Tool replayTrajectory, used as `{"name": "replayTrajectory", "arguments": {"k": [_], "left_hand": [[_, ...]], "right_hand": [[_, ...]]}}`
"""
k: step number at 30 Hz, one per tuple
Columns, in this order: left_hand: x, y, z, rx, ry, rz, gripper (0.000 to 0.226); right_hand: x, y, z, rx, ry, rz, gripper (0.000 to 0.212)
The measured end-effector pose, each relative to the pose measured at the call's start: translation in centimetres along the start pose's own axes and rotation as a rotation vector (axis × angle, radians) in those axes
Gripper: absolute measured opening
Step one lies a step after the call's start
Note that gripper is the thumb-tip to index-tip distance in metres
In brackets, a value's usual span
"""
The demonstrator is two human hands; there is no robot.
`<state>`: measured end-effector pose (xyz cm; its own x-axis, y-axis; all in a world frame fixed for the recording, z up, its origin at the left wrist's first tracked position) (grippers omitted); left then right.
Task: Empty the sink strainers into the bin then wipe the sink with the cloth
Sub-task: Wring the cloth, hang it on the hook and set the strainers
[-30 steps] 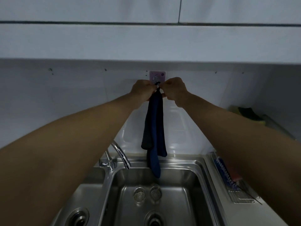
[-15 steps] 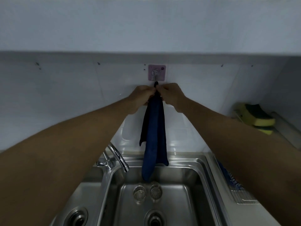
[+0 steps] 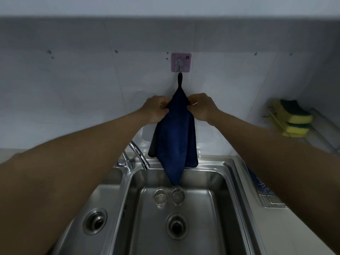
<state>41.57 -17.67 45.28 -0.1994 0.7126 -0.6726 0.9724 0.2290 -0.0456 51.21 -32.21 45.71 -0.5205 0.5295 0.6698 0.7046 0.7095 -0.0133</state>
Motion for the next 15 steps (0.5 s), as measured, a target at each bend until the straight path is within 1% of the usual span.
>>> {"name": "replayTrajectory", "arguments": {"k": [2, 4, 7, 10, 13, 15], "left_hand": [[-0.1, -0.7, 0.3, 0.061, 0.031, -0.032, 0.036], [-0.3, -1.7, 0.5, 0.088, 0.073, -0.053, 0.04], [-0.4, -3.7, 0.8, 0.07, 0.14, -0.045, 0.045], [-0.5, -6.1, 1.4, 0.026, 0.163, -0.018, 0.051], [-0.9, -8.8, 2.3, 0.004, 0.166, 0.037, 0.051], [-1.0, -10.6, 2.9, 0.004, 0.177, 0.067, 0.045]], "right_hand": [[0.1, -0.7, 0.6, 0.036, 0.027, -0.004, 0.032], [0.2, -1.7, 1.2, 0.063, 0.063, -0.015, 0.039], [0.0, -3.7, 2.1, 0.065, 0.062, -0.008, 0.052], [0.2, -6.2, 3.0, 0.046, 0.016, -0.009, 0.059], [0.7, -8.5, 4.2, 0.011, -0.079, -0.028, 0.064], [1.0, -10.1, 5.0, -0.011, -0.131, -0.034, 0.066]]}}
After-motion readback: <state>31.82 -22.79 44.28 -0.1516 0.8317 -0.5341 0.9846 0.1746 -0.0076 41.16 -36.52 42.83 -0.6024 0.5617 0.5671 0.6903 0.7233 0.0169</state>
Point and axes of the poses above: each hand's wrist, its own y-axis towards the middle knuckle, its own z-axis out of the palm, x = y × z, the point moved 7 cm from there along y, towards the middle knuckle, and after that the axes turned 8 degrees about x, right-handed, at the moved point
